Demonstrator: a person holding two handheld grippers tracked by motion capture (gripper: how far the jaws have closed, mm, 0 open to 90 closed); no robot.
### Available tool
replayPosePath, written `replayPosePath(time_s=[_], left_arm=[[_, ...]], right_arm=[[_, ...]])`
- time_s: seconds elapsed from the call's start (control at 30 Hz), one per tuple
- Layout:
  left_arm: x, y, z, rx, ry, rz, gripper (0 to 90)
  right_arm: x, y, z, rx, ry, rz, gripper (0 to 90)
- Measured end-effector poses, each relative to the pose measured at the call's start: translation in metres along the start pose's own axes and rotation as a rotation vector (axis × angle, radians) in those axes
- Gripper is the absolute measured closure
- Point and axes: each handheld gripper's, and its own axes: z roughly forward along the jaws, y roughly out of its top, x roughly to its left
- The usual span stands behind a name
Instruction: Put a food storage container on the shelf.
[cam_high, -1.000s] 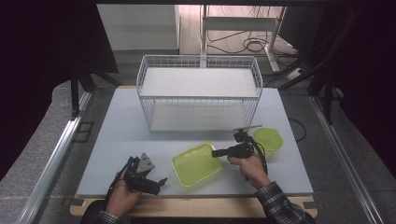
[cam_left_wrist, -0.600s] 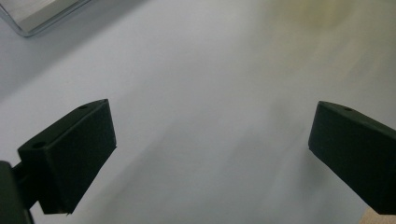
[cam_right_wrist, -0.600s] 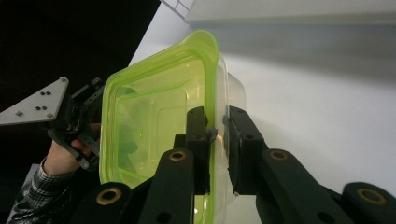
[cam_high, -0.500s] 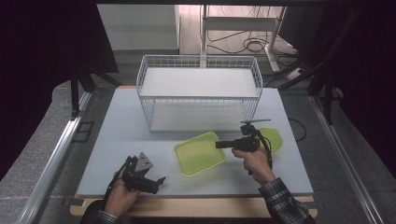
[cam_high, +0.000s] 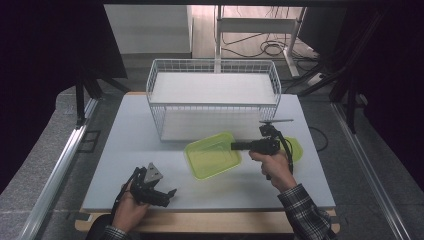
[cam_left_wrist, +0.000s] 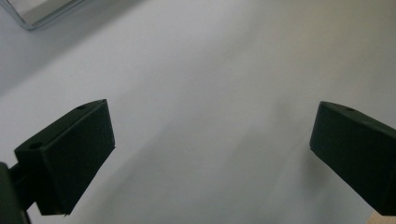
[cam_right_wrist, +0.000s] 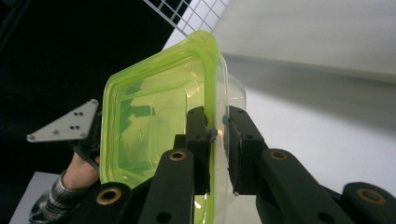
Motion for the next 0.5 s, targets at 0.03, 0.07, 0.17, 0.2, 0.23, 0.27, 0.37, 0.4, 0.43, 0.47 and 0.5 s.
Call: replayPosePath(time_s=[0.03, 0.07, 0.17, 0.2, 0.23, 0.27, 0.37, 0.4, 0.43, 0.47, 0.5], left_arm=[[0.000, 0.000, 0.000, 0.002, 0.000, 0.001, 0.0], [-0.001, 0.000, 0.001, 0.003, -0.002, 0.003, 0.0], [-0.002, 0.000, 0.002, 0.010, -0.008, 0.008, 0.0], [-0.002, 0.000, 0.002, 0.012, -0.009, 0.009, 0.0], [-0.002, 0.000, 0.002, 0.012, -0.009, 0.010, 0.0], [-0.002, 0.000, 0.002, 0.013, -0.009, 0.010, 0.0], [-0.002, 0.000, 0.002, 0.013, -0.008, 0.007, 0.0], [-0.002, 0.001, 0.002, 0.014, -0.009, 0.009, 0.0], [-0.002, 0.001, 0.002, 0.013, -0.009, 0.008, 0.0], [-0.002, 0.001, 0.002, 0.012, -0.010, 0.009, 0.0], [-0.002, 0.001, 0.002, 0.010, -0.012, 0.007, 0.0]], right_arm=[[0.001, 0.002, -0.001, -0.002, 0.002, 0.002, 80.0], [0.002, 0.003, -0.002, -0.005, 0.004, 0.002, 80.0], [0.004, 0.008, -0.004, -0.013, 0.007, 0.006, 80.0], [0.005, 0.009, -0.006, -0.017, 0.010, 0.010, 80.0], [0.005, 0.011, -0.007, -0.021, 0.012, 0.012, 80.0], [0.006, 0.012, -0.008, -0.028, 0.014, 0.013, 80.0], [0.008, 0.017, -0.011, -0.038, 0.019, 0.016, 80.0], [0.009, 0.019, -0.013, -0.043, 0.020, 0.017, 80.0], [0.011, 0.021, -0.014, -0.048, 0.021, 0.015, 80.0], [0.011, 0.022, -0.015, -0.052, 0.022, 0.017, 80.0], [0.013, 0.024, -0.017, -0.056, 0.024, 0.017, 80.0]])
